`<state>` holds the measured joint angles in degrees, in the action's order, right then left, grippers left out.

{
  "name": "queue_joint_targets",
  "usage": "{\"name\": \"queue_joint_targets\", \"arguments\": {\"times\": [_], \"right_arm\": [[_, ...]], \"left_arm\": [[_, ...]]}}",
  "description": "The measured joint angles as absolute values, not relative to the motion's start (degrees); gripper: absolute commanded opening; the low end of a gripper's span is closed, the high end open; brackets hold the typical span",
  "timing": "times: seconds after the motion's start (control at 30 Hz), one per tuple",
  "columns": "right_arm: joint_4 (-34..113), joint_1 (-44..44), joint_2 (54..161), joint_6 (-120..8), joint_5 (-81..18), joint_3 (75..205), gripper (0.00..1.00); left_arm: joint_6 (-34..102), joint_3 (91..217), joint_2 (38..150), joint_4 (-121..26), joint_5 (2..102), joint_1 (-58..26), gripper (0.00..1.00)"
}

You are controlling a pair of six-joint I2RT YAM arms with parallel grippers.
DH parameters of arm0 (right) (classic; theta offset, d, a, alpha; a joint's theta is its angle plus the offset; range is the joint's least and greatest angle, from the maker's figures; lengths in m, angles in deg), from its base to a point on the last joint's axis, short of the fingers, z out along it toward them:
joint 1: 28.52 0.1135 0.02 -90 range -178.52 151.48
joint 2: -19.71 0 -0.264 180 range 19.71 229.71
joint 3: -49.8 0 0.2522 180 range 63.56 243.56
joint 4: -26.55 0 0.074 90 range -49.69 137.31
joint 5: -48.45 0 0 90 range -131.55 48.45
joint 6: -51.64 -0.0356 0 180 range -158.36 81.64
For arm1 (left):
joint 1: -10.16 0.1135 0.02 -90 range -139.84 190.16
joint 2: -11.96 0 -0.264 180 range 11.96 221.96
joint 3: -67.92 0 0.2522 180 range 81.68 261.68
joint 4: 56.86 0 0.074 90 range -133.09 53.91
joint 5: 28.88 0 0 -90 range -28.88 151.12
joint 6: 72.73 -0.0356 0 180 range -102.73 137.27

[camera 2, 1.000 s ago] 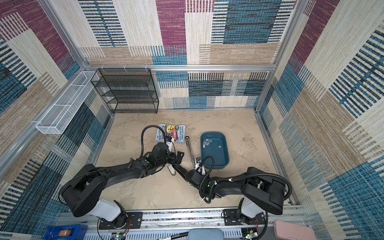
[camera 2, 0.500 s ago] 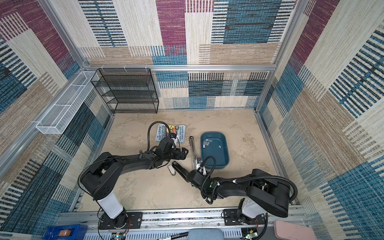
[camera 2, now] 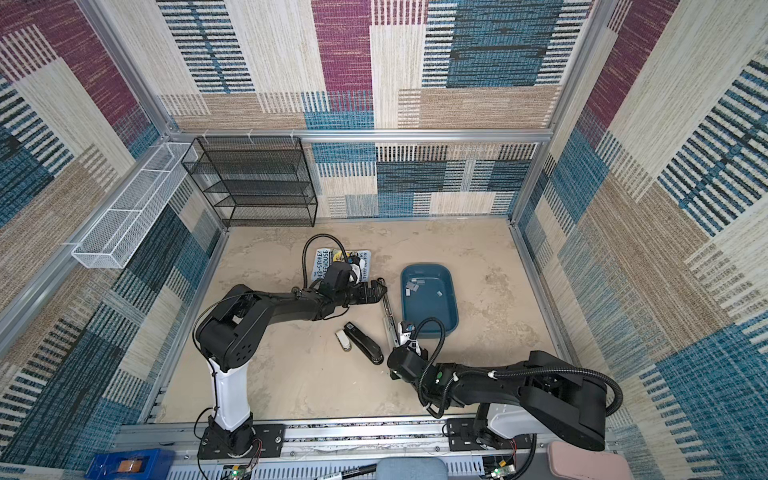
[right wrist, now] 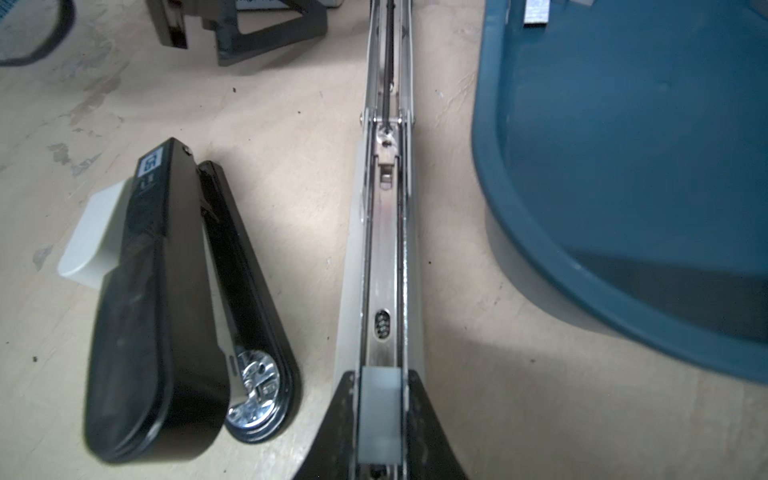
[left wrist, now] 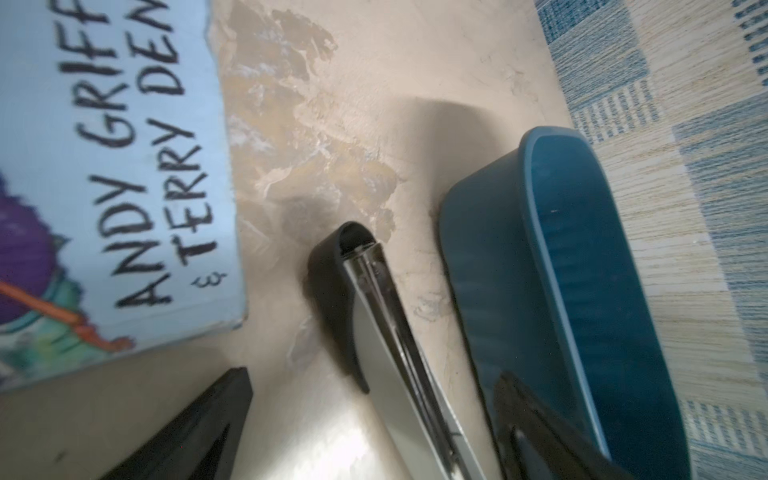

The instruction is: Load the staples into the stapler

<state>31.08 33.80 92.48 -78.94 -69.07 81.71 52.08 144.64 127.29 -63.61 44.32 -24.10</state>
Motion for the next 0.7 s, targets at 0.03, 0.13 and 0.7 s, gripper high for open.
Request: {"name": "queue_joint_targets", "arguments": {"times": [0.03, 0.13, 0.7], "right_arm": [[30.71, 33.8, 92.3, -78.81, -68.83, 81.58, 0.12], [29.24, 33.8, 91.87, -78.54, -68.09, 81.03, 0.11], [24.74, 33.8, 90.86, -77.25, -66.45, 78.37, 0.06]], "left_arm": [[52.23, 145.17, 127.81, -63.89, 43.77, -24.1, 0.95], [52.67, 146.52, 129.06, -64.33, 42.4, -24.07, 0.95], [56.12, 152.95, 134.96, -66.08, 34.88, -21.58, 0.93]]}}
